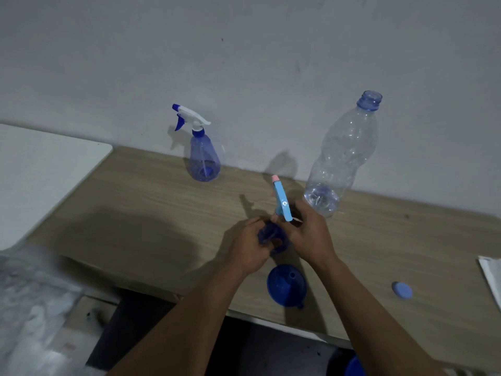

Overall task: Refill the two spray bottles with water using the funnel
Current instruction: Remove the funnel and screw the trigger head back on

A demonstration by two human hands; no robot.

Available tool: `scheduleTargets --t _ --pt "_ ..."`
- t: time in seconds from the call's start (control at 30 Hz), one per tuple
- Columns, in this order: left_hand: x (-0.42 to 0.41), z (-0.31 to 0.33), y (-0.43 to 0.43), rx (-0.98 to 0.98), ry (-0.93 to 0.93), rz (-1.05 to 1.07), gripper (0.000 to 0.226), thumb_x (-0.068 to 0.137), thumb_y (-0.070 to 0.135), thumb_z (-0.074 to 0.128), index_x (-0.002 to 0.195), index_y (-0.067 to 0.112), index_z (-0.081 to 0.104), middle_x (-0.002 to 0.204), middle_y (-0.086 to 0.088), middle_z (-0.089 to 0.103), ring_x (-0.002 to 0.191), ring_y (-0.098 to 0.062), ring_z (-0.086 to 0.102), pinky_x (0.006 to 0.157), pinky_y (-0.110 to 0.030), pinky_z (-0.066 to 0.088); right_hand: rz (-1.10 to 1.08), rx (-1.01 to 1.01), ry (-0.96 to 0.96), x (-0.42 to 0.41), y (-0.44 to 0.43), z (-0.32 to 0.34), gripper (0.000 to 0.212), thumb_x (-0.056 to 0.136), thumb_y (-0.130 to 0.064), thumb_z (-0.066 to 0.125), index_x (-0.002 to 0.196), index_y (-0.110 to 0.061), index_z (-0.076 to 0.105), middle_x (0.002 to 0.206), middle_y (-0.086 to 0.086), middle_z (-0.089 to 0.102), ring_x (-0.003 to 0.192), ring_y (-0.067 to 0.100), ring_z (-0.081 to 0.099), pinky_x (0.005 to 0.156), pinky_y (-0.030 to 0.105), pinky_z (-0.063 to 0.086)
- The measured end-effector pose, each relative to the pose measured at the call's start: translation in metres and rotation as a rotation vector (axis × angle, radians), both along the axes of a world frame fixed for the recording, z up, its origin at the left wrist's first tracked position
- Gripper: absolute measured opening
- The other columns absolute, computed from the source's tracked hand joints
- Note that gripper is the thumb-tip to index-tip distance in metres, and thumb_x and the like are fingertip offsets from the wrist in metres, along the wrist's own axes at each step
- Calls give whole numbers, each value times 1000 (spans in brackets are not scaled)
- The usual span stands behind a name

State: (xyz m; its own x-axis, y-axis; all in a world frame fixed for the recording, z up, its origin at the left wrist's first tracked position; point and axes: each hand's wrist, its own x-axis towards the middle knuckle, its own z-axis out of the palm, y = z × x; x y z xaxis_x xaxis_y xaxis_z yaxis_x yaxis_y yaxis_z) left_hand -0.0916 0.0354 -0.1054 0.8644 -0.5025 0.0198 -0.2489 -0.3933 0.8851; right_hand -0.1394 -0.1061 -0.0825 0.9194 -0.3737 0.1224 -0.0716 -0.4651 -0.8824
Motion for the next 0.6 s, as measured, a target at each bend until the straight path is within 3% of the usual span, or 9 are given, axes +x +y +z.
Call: scheduleTargets --t 0.1,0.13,0.23,0.33,0.43,0.53,0.6 --pt "-2 0 -1 0 1 15 34 74 13 78 107 19 71 107 3 68 94 -9 66 85 -27 54 -43 56 -13 0 5 -3 19 85 -23 79 98 -18 67 92 -12 73 92 -3 68 78 15 52" --pt "-1 -2 -1 -5 5 26 33 74 13 78 106 19 72 107 3 67 91 -4 66 85 -26 54 -70 60 -12 1 7 -3 21 85 -23 80 95 -18 63 89 -13 72 89 -3 68 74 14 52" --pt "0 -6 1 52 -14 37 26 77 6 77 103 8 72 100 5 58 75 19 55 70 3 37 -146 44 12 4 14 -3 27 81 -27 80 95 -22 57 85 -12 71 80 0 68 66 20 52" --pt "0 -5 2 30 -31 26 32 77 2 75 109 8 72 108 4 61 78 16 55 70 6 34 -129 -4 16 2 17 -5 28 85 -30 78 102 -23 57 82 -11 70 76 -1 66 62 18 49" --pt "0 -2 1 14 -17 7 45 75 3 73 118 16 70 118 2 65 95 3 61 78 1 40 -84 -100 14 -3 13 -7 9 94 -28 66 94 -21 61 74 -8 66 70 1 63 59 21 45" --pt "1 -3 1 35 -23 7 35 76 1 74 110 8 72 103 3 63 85 18 57 72 4 36 -96 -78 2 -3 14 -6 6 94 -27 66 92 -22 63 75 -10 67 72 0 63 61 14 45" --pt "1 -4 2 39 -31 -4 24 78 -3 72 101 1 71 88 9 52 74 27 51 65 5 33 -151 1 9 0 17 -5 17 89 -30 74 92 -25 58 79 -11 69 75 -2 65 62 12 46"
